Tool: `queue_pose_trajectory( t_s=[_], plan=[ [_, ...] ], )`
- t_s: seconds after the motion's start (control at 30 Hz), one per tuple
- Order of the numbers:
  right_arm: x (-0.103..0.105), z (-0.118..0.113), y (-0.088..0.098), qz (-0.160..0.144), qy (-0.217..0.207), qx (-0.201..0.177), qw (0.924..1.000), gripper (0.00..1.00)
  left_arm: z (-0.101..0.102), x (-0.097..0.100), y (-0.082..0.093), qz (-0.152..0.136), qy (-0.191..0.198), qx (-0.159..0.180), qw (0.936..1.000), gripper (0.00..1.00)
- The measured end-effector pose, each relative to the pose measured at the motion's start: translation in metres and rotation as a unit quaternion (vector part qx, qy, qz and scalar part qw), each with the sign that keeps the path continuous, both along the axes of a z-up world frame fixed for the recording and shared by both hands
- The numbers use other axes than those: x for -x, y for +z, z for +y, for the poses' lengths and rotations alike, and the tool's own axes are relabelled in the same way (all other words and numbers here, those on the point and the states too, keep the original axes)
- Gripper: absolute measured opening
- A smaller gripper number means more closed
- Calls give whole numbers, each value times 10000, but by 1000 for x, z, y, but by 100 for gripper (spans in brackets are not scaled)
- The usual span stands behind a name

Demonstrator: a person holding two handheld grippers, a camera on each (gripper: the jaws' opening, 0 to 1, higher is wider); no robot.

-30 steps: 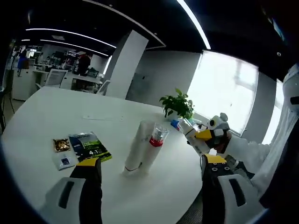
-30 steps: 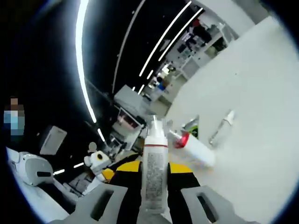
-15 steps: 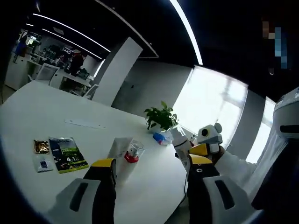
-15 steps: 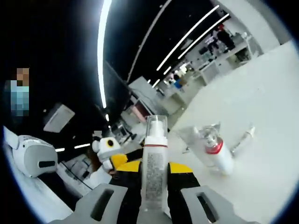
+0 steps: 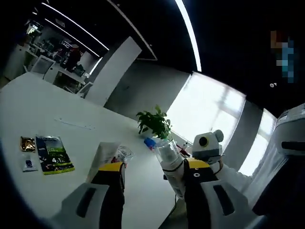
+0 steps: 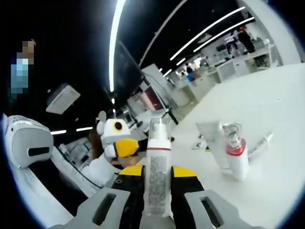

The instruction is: Arrange the skincare products in the storage area until every visible bottle or jar stands upright without overlapping.

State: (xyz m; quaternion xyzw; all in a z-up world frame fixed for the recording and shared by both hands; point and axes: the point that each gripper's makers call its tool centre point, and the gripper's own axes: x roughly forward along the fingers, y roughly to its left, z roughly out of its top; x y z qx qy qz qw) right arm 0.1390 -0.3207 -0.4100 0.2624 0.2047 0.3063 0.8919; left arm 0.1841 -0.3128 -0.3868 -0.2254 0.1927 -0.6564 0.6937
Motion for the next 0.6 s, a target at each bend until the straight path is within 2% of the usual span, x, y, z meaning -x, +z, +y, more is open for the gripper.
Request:
queue_pose_trajectory(
  t_s=[0.1,0.17,0.3,0.47,0.6],
  plan=[
    [1,6,3,2,143,-325,9994,12,-2,7,9,95,-256,246,9993,41],
    [2,7,3,-8,220,-379,9990,12,-3,13,13,241,-464,338,9981,41],
    [8,17,9,-169,555,-489,9971,12,-6,20,17,219,-685,447,9964,39],
    [12,22,10,-138,773,-596,9951,12,-8,26,16,388,-987,413,9935,29],
    [12,23,13,-204,822,-670,9942,12,-8,28,20,414,-1088,490,9920,21]
  ],
)
